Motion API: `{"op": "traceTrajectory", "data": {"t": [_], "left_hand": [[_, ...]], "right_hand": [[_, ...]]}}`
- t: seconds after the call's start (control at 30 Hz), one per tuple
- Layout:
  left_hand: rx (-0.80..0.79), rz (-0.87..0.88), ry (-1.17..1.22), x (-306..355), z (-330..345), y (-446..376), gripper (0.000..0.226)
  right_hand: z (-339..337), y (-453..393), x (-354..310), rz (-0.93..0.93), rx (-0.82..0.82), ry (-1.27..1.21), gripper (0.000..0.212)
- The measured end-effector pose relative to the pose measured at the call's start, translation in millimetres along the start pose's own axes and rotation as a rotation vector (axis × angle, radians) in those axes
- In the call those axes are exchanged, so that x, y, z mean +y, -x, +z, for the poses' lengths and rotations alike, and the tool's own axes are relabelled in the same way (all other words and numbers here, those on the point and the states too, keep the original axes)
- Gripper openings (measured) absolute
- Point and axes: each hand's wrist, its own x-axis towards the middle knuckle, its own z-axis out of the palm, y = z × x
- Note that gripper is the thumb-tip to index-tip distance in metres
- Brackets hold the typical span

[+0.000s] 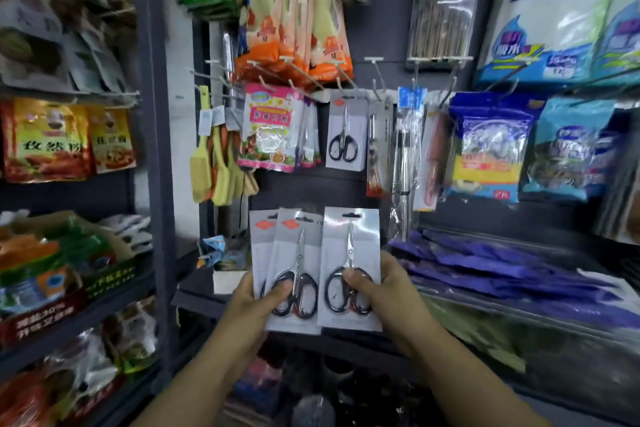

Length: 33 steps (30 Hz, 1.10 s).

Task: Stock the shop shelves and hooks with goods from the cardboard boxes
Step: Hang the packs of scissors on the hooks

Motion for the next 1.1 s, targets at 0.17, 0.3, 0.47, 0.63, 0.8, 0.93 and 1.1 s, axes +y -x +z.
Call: {"op": "traceTrajectory", "data": {"t": [0.17,0.3,0.47,0.63,0.8,0.93,1.1], "left_hand": [[-0.025,0.048,-0.016,34.5,-9.5,-45.3,0.029],[-0.042,0.073,0.024,59.6,-10.2,-72.7,0.028],[-0.094,0.109,0.058,83.6,-1.1,-91.7,0.029],[-0.132,0.141,0.056,97.1,8.6,-103.6,0.029],[-0.15,0.163,0.06,101.4,6.3,-113.9,0.031],[-0.122,0.181,0.051,100.2,-2.3,-118.8,0.027],[-0.085,0.211,0.056,101.1,-13.3,-123.7,0.029]], "right_hand": [[9.7,-42.5,-47.2,-0.153,0.07,0.073,0.046],[20.6,-79.6,-83.1,-0.231,0.174,0.072,0.04],[26.7,-116.8,-118.5,-0.264,0.262,0.056,0.022],[28.5,-137.5,-137.0,-0.28,0.279,0.102,0.021],[28.6,-146.0,-144.4,-0.291,0.253,0.096,0.016],[31.3,-155.5,-146.6,-0.253,0.252,0.104,0.015],[41.3,-166.3,-144.9,-0.211,0.281,0.082,0.02]]}}
